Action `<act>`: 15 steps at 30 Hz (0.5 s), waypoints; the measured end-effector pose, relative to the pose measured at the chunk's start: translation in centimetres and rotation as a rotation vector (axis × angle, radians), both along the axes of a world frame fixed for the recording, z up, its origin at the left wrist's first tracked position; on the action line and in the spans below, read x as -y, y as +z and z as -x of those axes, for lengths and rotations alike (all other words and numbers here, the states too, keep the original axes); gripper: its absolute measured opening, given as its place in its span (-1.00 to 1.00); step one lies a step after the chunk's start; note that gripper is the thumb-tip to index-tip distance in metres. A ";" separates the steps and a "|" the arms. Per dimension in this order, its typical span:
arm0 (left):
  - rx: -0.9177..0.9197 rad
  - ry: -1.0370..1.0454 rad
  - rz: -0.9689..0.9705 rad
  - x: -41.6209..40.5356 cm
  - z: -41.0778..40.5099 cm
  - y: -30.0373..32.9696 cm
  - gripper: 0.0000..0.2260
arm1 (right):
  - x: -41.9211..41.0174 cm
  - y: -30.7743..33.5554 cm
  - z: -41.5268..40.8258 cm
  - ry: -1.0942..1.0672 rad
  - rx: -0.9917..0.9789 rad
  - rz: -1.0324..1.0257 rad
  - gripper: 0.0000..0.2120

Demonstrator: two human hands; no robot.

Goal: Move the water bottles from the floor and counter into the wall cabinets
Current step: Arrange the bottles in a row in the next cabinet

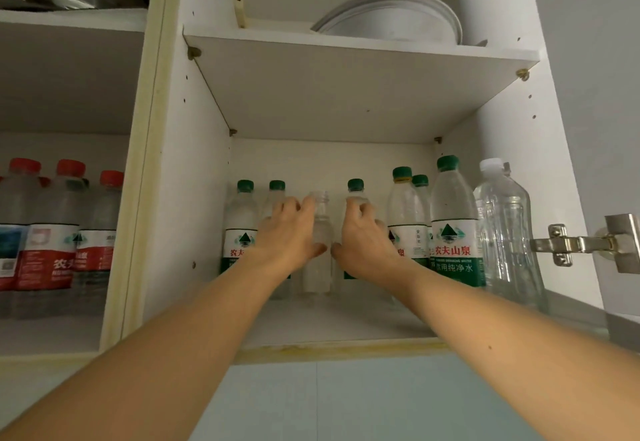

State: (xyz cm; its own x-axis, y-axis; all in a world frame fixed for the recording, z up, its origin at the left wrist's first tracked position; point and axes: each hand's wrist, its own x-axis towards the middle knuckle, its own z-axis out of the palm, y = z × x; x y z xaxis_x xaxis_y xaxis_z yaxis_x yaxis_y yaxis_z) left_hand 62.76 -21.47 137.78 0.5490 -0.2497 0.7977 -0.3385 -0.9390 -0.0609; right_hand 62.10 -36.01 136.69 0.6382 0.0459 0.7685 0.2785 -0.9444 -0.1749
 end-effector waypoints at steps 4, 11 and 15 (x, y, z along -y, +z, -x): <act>-0.111 0.062 -0.098 0.7 -2.8 1.1 -0.01 | 0.4 0.0 -0.8 0.045 -0.023 -0.093 -0.18; -0.066 0.171 -0.343 0.1 -5.8 2.6 0.15 | 1.4 -0.9 -1.6 0.048 -0.087 -0.139 -0.10; -0.097 0.057 -0.267 -0.1 -6.9 1.3 0.00 | 1.2 -1.1 -1.2 -0.025 -0.085 0.000 -0.04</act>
